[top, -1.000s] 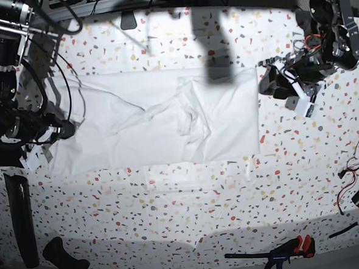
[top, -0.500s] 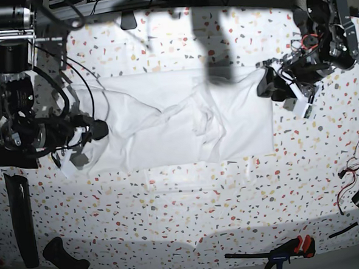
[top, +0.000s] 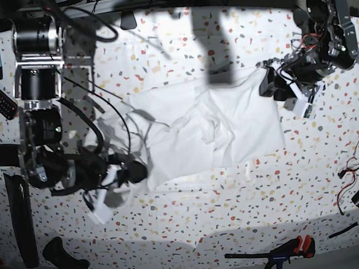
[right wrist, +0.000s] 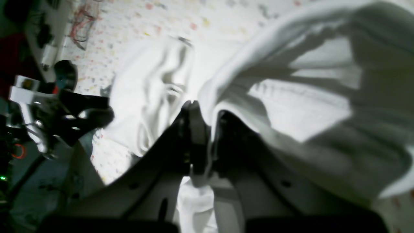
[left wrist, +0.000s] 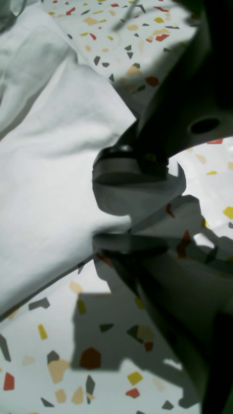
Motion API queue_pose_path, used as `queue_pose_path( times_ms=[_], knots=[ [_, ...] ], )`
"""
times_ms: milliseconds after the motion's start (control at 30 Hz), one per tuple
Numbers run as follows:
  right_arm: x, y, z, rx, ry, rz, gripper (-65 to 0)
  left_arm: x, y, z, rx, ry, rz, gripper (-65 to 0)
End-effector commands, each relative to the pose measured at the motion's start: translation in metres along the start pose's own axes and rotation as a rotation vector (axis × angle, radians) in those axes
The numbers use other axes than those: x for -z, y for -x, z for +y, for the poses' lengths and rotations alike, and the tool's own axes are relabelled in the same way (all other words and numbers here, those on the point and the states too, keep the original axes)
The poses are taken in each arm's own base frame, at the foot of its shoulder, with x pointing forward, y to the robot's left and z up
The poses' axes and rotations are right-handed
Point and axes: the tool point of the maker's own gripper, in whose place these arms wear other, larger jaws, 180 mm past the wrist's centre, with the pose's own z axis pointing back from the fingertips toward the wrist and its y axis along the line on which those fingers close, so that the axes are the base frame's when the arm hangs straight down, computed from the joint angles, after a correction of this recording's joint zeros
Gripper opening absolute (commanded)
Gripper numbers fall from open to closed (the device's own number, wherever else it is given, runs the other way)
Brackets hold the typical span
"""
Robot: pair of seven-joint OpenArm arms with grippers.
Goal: Fold the T-shirt properly
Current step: 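Move the right gripper to the shirt's other end and grasp it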
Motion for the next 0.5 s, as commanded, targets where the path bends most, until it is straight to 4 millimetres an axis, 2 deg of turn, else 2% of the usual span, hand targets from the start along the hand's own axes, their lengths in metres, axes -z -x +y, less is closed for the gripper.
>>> queue_pose_path(
  times_ms=[0, 100, 200, 467],
  knots=[
    [-0.002, -0.031, 0.012, -0.047, -0.029, -0.075, -65.0, -0.001, -0.017, -0.005, 0.011, 0.018, -0.060, -39.9],
    [0.018, -0.037, 0.030, -0.062, -0.055, -0.065, -65.0, 0.003, -0.018, -0.012, -0.005, 0.031, -0.070, -39.9],
    [0.040, -0.037, 0.056, -0.066, -0.118, -0.054, -65.0, 0.006, -0.018, -0.018, -0.019, 0.042, -0.079, -39.9],
    [0.095, -0.020, 0.134, -0.149, -0.278, 0.041, -65.0, 0.006, -0.018, -0.018, -0.020, 0.044, -0.077, -39.9]
  ],
)
